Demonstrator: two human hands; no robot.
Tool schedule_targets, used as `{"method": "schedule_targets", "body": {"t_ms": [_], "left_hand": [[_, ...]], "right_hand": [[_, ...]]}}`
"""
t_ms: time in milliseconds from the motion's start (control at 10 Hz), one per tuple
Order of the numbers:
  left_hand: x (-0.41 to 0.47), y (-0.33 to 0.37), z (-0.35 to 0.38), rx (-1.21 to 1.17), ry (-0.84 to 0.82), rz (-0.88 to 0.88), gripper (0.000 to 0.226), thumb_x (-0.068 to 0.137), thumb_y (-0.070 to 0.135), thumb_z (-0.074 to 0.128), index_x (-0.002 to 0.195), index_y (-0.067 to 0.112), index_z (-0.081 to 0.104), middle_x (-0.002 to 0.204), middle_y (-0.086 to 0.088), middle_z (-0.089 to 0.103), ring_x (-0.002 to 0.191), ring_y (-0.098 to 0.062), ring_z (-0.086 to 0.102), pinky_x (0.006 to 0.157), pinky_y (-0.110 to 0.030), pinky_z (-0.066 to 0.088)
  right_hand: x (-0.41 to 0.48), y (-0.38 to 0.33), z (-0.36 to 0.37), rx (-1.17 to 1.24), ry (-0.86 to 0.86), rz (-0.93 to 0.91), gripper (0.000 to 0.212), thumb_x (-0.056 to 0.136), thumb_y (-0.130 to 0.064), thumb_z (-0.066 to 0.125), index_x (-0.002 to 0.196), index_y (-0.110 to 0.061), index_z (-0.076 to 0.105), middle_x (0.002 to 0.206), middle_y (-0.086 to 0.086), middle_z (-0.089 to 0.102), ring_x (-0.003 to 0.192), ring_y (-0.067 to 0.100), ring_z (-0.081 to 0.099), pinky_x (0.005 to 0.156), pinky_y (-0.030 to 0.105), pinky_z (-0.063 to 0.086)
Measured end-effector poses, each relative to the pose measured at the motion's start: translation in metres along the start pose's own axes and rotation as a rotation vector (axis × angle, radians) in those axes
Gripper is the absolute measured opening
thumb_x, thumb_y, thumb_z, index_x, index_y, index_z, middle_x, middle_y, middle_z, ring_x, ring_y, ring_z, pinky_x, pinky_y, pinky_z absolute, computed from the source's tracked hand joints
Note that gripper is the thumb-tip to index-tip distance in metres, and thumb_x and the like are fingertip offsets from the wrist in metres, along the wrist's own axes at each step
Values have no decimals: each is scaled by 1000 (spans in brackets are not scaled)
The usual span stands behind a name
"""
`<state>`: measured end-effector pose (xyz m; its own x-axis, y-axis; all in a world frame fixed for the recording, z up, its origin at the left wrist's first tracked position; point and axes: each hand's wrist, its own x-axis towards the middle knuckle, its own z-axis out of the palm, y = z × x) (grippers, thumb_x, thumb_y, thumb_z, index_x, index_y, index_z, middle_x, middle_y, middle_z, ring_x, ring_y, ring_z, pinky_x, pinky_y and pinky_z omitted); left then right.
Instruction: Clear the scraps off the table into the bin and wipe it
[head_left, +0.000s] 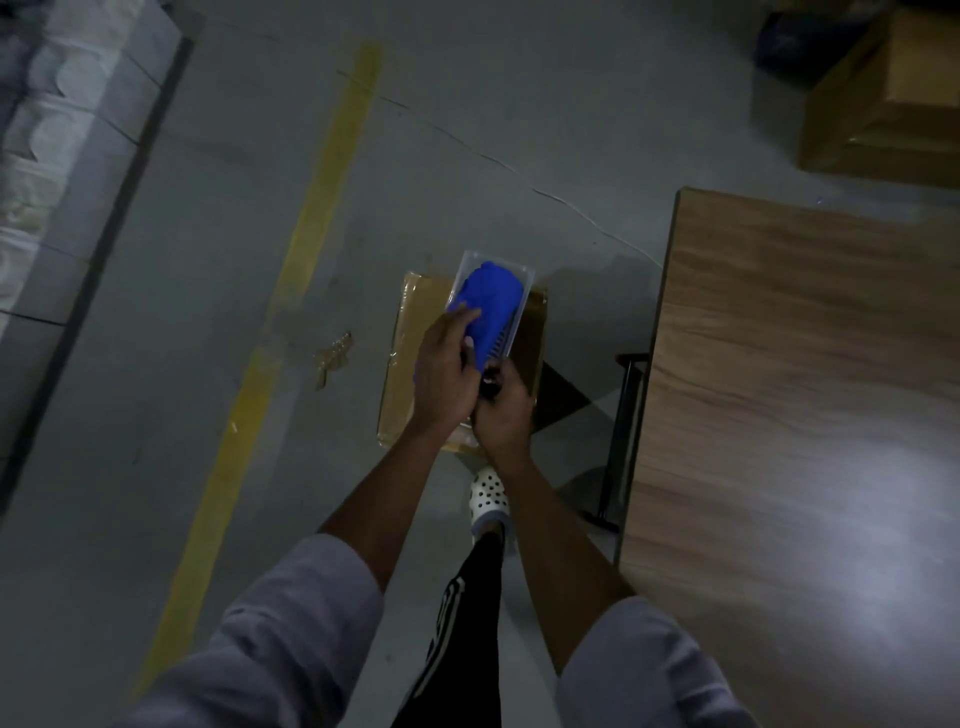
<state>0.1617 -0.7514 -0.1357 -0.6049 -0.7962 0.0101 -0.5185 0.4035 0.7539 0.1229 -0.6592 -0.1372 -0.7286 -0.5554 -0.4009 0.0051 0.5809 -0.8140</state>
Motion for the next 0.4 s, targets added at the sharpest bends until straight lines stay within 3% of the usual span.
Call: {"method": "schedule_targets", "body": {"t_ms": [100, 200, 300, 400], "left_hand": [[-12, -26, 11, 333, -379, 155, 50, 107, 26, 33, 156, 14, 35, 164, -8, 31, 155, -28, 17, 126, -44, 16], [-18, -53, 17, 534, -845, -3, 65, 109, 37, 30, 161, 16, -3, 170, -5, -3, 156, -29, -4, 127, -47, 2], [-11, -31, 9, 428, -784, -56, 60, 110, 37, 26, 162, 19, 3, 170, -3, 2, 157, -27, -3, 128, -46, 3], [-5, 11, -8, 407, -722, 37, 60, 109, 32, 36, 162, 24, 9, 170, -2, 8, 157, -27, 1, 127, -50, 8]], "right_hand": [[-6, 11, 8, -178, 100, 152, 29, 96, -25, 63, 121, -9, 61, 125, 13, 61, 110, 31, 60, 88, 42, 54], [-19, 19, -3, -301, 66, 297, 43, 97, -34, 62, 132, -11, 53, 137, 16, 48, 116, 34, 57, 95, 48, 52], [-22, 27, -23, -294, -79, 222, 45, 87, -35, 67, 126, -14, 59, 131, 11, 56, 117, 29, 56, 99, 36, 43], [-13, 18, -51, -384, -170, 99, 31, 89, -27, 64, 118, -14, 65, 122, 10, 64, 118, 30, 56, 94, 33, 42]]}}
